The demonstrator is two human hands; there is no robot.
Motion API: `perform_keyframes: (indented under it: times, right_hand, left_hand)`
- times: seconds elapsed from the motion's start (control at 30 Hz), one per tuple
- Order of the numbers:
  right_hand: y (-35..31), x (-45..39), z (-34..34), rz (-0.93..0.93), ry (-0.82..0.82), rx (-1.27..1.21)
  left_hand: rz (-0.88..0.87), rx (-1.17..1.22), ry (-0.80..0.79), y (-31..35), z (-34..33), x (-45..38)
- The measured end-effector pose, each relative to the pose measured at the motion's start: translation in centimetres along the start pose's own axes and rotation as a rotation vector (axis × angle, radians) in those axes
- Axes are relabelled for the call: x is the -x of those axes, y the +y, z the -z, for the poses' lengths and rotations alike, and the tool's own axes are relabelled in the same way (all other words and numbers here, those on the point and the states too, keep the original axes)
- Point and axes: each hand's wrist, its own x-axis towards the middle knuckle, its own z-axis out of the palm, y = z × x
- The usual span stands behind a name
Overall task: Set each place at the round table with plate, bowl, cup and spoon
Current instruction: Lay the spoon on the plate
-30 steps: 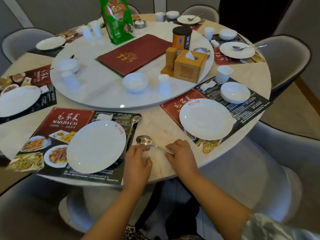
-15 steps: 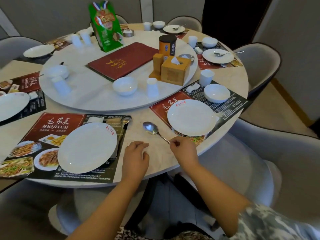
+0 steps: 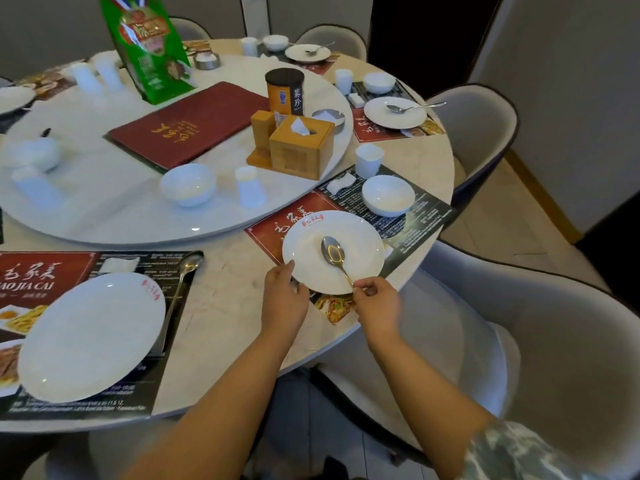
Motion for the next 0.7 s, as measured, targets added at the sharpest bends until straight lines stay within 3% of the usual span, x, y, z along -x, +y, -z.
perform_keyframes:
  times: [0.27, 0.37, 0.5, 0.7]
  right_hand:
    - [0.3, -0.1, 0.1, -0.019, -0.062, -0.001]
    - [0.2, 0.9, 0.5, 0.050, -0.062, 0.126]
    - [0.0, 3.6, 0.0, 0.226, 0.115, 0.394]
    - [-1.1, 9.7, -4.2, 0.303, 0.085, 0.360]
  left_hand:
    - [0.010, 0.029, 0.005, 0.0, 0.5, 0.6]
    - [0.006, 0.059, 0.003, -0.2, 1.2, 1.3]
    - [-0.036, 0.091, 0.016, -1.1, 2.9, 2.4]
    - [-0.120, 0.177, 0.037, -4.3, 7.5, 4.9]
